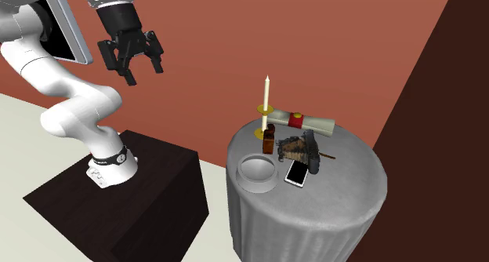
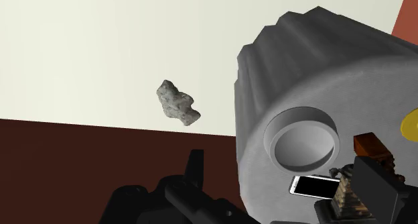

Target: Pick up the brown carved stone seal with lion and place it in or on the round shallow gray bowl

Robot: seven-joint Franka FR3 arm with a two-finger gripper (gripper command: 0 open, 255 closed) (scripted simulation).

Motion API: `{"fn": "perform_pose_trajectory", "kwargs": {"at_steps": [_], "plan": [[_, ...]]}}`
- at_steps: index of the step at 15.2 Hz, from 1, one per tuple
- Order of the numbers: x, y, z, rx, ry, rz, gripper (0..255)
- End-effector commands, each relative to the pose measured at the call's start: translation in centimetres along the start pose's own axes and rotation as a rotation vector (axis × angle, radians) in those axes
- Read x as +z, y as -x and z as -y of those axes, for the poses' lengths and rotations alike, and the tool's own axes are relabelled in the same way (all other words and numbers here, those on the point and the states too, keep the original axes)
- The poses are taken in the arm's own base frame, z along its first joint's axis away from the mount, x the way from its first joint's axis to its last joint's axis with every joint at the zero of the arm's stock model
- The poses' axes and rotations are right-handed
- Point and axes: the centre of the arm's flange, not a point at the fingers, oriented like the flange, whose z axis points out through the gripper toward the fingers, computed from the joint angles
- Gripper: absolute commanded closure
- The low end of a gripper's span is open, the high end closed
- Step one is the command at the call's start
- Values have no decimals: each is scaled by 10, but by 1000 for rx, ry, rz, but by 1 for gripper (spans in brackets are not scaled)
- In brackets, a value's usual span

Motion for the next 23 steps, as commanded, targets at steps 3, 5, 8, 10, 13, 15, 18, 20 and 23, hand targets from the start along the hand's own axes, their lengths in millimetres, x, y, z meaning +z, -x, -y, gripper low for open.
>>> {"fn": "perform_pose_trajectory", "kwargs": {"at_steps": [3,5,8,10,13,15,18,20,23], "plan": [[17,-13,16,-6,-1,6,0],[34,-25,32,-12,-2,12,0],[60,-44,57,-21,-4,21,0],[77,-56,73,-27,-5,27,0],[103,-74,98,-36,-6,37,0],[120,-86,115,-42,-7,43,0],[146,-103,140,-51,-9,52,0],[164,-114,157,-57,-10,58,0],[190,-130,183,-66,-11,67,0]]}}
